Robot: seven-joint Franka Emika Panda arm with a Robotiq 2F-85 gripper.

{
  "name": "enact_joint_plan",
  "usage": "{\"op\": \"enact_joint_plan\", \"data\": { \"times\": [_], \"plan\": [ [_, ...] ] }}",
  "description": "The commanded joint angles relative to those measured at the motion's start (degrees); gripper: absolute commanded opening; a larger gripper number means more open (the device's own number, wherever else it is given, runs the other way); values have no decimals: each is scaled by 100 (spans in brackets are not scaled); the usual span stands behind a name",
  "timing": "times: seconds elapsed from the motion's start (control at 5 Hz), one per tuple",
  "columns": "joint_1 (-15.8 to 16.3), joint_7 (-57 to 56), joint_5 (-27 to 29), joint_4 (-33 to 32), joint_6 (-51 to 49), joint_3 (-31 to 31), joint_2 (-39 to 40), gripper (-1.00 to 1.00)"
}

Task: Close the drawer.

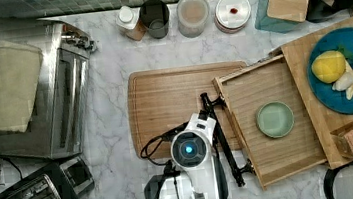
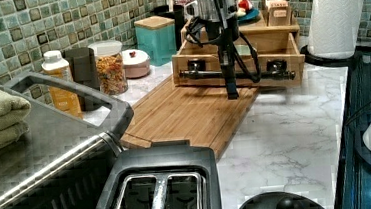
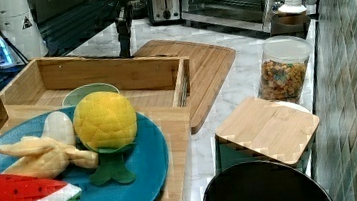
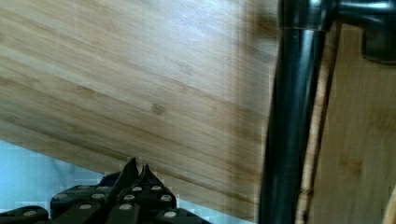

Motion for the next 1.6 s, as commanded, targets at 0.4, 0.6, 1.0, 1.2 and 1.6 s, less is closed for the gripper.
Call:
{"op": "enact_joint_plan", "data": {
  "times": [0.4, 0.6, 1.0, 1.2, 1.6],
  "plan": [
    [-389, -1501, 73, 626, 94, -947, 298, -100],
    [-428, -1845, 274, 914, 45, -1157, 436, -100],
    [-657, -2923, 884, 1794, -20, -1542, 1019, -100],
    [-807, -3409, 932, 2359, -299, -1673, 1288, -100],
    [-1098, -4347, 1475, 2938, -11, -1831, 1693, -100]
  ]
}}
